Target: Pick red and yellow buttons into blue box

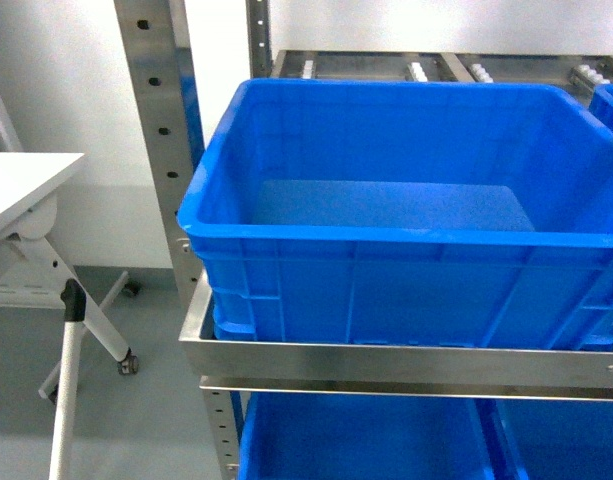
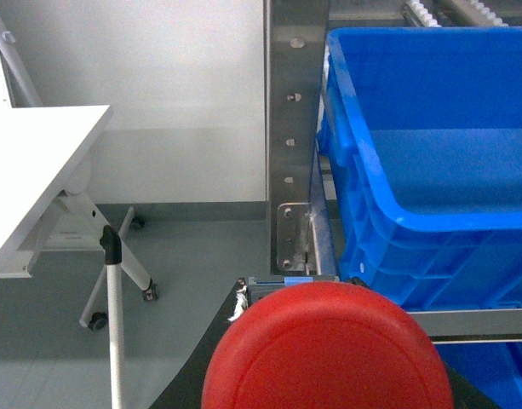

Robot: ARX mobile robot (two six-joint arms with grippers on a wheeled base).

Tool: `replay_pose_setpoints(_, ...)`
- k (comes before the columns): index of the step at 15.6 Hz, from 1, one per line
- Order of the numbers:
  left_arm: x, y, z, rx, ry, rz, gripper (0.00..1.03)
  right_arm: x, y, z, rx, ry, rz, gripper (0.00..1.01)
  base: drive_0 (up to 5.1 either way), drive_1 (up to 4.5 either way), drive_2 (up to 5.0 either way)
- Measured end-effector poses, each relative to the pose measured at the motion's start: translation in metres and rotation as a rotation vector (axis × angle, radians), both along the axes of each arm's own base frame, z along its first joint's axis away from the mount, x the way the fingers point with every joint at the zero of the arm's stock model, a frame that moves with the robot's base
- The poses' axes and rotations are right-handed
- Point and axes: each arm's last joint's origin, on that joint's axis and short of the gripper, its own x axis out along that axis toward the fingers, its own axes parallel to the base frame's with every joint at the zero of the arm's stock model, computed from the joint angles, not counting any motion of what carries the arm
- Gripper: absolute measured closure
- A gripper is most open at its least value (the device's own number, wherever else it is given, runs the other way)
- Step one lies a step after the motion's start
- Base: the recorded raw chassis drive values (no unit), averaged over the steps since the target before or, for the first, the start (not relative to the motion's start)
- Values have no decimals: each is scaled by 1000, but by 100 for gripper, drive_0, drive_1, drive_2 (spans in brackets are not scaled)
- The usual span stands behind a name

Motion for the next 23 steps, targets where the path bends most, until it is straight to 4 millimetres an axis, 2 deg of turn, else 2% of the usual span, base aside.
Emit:
replay_pose_setpoints(9,0,0,0,0,-1,0,76,0,0,0,0,0,0,71,488,-342,-130)
replay_pose_setpoints(23,0,0,-1,1,4,0,76,0,0,0,0,0,0,71,498,-236,-236)
